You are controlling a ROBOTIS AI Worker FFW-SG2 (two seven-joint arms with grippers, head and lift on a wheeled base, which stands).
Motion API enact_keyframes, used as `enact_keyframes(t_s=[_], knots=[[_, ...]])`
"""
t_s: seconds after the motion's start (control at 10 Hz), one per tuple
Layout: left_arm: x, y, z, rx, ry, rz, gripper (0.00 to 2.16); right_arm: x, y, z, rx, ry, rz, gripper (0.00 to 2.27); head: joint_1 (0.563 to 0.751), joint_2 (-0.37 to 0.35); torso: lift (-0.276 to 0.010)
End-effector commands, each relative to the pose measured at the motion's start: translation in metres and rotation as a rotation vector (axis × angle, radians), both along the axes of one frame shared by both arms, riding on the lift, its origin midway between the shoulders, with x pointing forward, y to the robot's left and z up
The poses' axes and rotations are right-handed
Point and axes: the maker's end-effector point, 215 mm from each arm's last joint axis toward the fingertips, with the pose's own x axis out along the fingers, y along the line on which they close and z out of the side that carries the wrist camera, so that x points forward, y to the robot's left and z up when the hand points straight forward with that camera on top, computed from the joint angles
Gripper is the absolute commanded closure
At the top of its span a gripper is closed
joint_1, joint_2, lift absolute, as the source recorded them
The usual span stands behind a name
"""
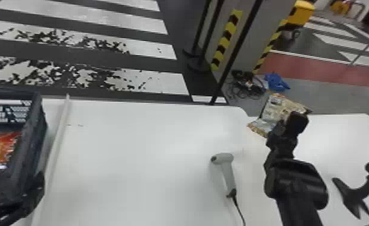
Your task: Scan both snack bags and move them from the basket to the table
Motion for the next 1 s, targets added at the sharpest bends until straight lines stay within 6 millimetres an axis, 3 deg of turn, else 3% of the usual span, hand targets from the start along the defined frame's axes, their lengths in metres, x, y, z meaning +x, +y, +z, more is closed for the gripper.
enact_keyframes(t_s=[0.0, 0.1, 0.3, 0.4, 0.7, 0.8, 0.9], knots=[[0.001, 0.001, 0.001, 0.002, -0.002, -0.002, 0.03, -0.006, -0.018, -0.005, -0.012, 0.014, -0.079, 2.25, 0.695, -0.350, -0.098], [0.001, 0.000, 0.002, 0.000, -0.002, -0.005, 0.03, -0.015, -0.034, -0.001, -0.004, 0.001, -0.150, 2.25, 0.695, -0.350, -0.098], [0.001, 0.001, 0.002, 0.000, -0.004, -0.005, 0.03, -0.040, -0.068, -0.018, 0.055, 0.016, -0.295, 2.25, 0.695, -0.350, -0.098], [0.001, 0.001, 0.003, 0.000, -0.005, -0.007, 0.03, -0.047, -0.074, -0.023, 0.081, 0.022, -0.326, 2.25, 0.695, -0.350, -0.098], [-0.002, -0.002, 0.007, -0.008, -0.012, -0.009, 0.03, -0.076, -0.089, -0.071, 0.162, 0.127, -0.387, 2.25, 0.695, -0.350, -0.098], [-0.002, -0.003, 0.009, -0.011, -0.018, -0.010, 0.03, -0.081, -0.093, -0.075, 0.168, 0.135, -0.398, 2.13, 0.695, -0.350, -0.098], [-0.002, -0.003, 0.008, -0.013, -0.016, -0.010, 0.03, -0.084, -0.093, -0.078, 0.169, 0.141, -0.398, 1.48, 0.695, -0.350, -0.098]])
